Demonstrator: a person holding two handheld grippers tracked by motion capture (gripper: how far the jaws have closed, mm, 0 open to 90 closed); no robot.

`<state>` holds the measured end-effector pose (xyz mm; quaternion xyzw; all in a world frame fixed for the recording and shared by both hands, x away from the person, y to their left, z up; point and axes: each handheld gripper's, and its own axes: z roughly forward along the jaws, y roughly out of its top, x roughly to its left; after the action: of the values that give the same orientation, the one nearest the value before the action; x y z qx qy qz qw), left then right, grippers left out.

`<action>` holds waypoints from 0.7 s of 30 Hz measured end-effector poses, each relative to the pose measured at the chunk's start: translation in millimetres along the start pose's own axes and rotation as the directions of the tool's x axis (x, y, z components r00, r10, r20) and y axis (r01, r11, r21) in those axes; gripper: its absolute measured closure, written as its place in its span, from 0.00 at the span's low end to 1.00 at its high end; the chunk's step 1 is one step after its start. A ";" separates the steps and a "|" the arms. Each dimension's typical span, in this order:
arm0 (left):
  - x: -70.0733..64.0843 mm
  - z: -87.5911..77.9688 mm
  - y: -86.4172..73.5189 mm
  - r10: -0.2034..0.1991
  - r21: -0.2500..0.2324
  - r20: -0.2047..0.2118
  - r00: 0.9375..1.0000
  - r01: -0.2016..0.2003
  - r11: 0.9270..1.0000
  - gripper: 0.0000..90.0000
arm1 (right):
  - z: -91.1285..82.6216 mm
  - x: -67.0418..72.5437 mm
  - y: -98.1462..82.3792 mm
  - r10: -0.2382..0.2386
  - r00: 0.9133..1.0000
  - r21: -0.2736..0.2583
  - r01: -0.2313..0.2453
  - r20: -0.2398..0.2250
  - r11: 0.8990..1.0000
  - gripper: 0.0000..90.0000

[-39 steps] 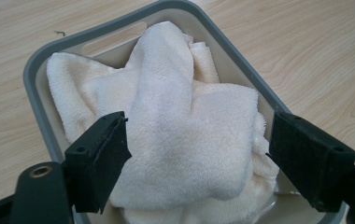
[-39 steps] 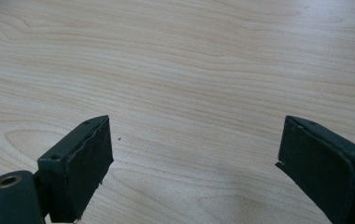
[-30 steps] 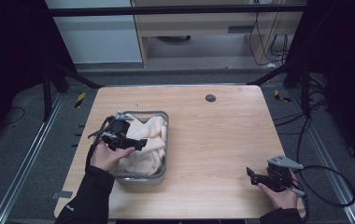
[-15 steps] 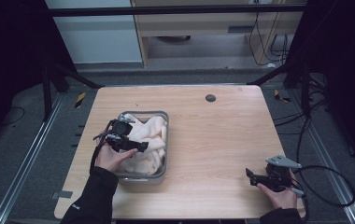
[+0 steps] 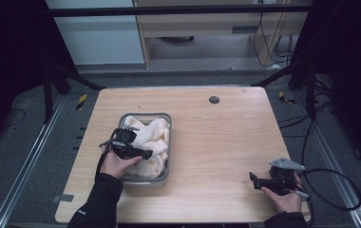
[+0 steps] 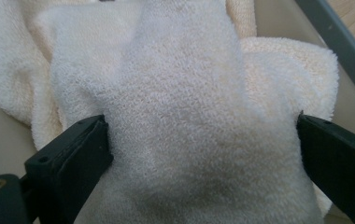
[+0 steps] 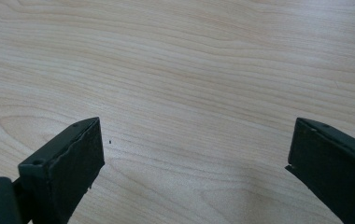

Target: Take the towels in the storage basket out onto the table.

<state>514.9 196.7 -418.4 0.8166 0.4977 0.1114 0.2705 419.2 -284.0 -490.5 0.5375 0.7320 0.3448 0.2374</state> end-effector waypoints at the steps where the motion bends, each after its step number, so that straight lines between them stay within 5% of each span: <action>1: -0.4 1.2 0.0 0.000 0.005 -0.002 1.000 0.000 1.000 0.04 | -0.1 0.1 0.1 0.001 1.000 0.002 -0.001 -0.003 1.000 0.04; 8: -4.1 7.2 -0.4 -0.008 0.042 -0.021 1.000 0.009 0.999 0.15 | 0.5 -0.1 0.1 -0.004 1.000 0.005 0.004 -0.001 1.000 0.04; 21: -7.3 9.7 -1.2 -0.034 0.058 -0.058 0.998 0.037 0.998 0.63 | 0.1 -0.2 0.3 -0.001 1.000 0.006 0.001 -0.005 1.000 0.04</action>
<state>514.9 187.5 -426.5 0.8117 0.5226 0.1151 0.2341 419.5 -284.1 -490.4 0.5370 0.7338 0.3442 0.2340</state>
